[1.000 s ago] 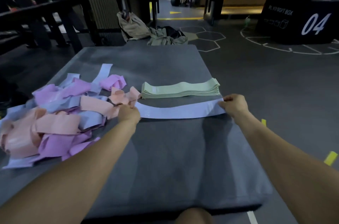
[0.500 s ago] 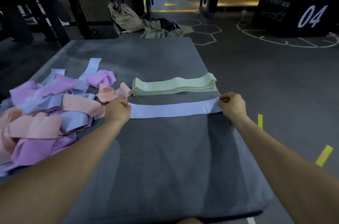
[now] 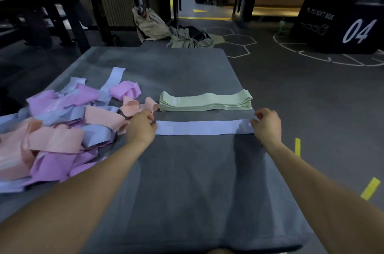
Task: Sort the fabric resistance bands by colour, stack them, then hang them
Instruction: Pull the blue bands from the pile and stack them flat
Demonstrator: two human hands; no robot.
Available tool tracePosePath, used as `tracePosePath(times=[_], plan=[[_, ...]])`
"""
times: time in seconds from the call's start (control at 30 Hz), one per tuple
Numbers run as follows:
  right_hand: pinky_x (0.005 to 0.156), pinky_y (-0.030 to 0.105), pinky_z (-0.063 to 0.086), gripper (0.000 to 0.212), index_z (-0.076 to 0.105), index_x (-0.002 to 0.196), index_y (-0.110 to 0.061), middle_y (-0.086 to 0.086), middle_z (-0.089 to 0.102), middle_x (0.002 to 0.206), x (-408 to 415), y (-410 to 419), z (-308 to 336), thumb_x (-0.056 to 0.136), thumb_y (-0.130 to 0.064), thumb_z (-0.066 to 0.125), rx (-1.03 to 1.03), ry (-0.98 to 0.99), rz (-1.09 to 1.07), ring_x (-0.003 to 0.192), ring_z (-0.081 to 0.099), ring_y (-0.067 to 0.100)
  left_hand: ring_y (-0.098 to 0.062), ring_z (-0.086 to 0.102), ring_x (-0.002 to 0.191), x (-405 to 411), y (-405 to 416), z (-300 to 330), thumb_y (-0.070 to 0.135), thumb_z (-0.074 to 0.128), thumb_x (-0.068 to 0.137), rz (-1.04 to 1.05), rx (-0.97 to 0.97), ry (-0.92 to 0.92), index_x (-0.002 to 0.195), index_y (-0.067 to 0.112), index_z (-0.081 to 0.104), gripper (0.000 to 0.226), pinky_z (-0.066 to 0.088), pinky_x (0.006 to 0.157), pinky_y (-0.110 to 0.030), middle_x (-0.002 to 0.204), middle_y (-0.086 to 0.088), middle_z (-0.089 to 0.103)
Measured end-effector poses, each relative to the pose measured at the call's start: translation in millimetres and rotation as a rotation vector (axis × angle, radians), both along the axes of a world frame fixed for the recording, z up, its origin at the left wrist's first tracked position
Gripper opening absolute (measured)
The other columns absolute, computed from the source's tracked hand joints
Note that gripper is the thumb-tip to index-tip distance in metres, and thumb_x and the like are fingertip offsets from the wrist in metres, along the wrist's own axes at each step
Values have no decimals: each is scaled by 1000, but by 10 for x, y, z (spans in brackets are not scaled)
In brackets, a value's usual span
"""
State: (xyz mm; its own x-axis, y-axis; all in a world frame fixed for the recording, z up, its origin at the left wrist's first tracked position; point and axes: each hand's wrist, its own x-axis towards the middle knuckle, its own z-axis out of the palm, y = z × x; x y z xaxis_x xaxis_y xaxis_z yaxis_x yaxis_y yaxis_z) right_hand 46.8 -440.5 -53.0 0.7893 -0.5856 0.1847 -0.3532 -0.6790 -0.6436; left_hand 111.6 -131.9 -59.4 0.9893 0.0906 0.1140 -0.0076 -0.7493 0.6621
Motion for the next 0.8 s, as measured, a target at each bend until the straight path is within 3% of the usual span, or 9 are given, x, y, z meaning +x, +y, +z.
tracePosePath(times=[0.07, 0.17, 0.37, 0.5, 0.6, 0.8], plan=[[85, 33, 42, 26, 61, 111, -1, 19, 55, 114, 44, 190, 76, 86, -5, 58, -44, -13, 45, 105, 53, 36, -31, 59, 95, -44, 96, 48, 11, 63, 83, -25, 36, -26, 97, 12, 60, 15, 49, 83, -38, 102, -9, 65], [70, 14, 39, 23, 62, 108, 1, 13, 58, 106, 147, 640, 177, 87, 0, 54, -1, -15, 175, 92, 57, 26, -32, 60, 98, -124, 288, 136, 14, 62, 84, -52, 72, -79, 103, 15, 62, 19, 49, 85, -40, 110, -9, 63], [78, 23, 41, 23, 64, 107, -3, 14, 66, 108, 291, 1731, 279, 85, -5, 56, 33, 36, 459, 98, 60, 28, -32, 57, 99, -333, 848, 337, 8, 61, 81, -38, 178, -156, 103, 13, 64, 23, 47, 83, -39, 112, -9, 55], [66, 16, 38, 19, 63, 103, -7, 8, 67, 102, 246, 2430, 325, 85, -9, 61, 73, 37, 641, 84, 58, 22, -34, 56, 101, -489, 1316, 399, 5, 63, 76, -20, 307, -210, 102, 12, 64, 27, 44, 85, -41, 109, -11, 57], [83, 23, 42, 28, 63, 110, -4, 10, 65, 110, 223, 2872, 340, 83, -7, 64, 93, 74, 754, 100, 60, 24, -32, 55, 102, -573, 1620, 427, 3, 63, 75, 4, 313, -216, 104, 13, 65, 31, 44, 84, -37, 110, -9, 58], [96, 32, 40, 60, 46, 133, -9, 17, 43, 126, 253, 3409, 284, 77, -6, 66, -57, 132, 880, 116, 45, 31, -31, 52, 110, -658, 2054, 394, 6, 67, 78, -6, 272, -176, 111, 8, 62, 33, 41, 94, -36, 117, -11, 56]])
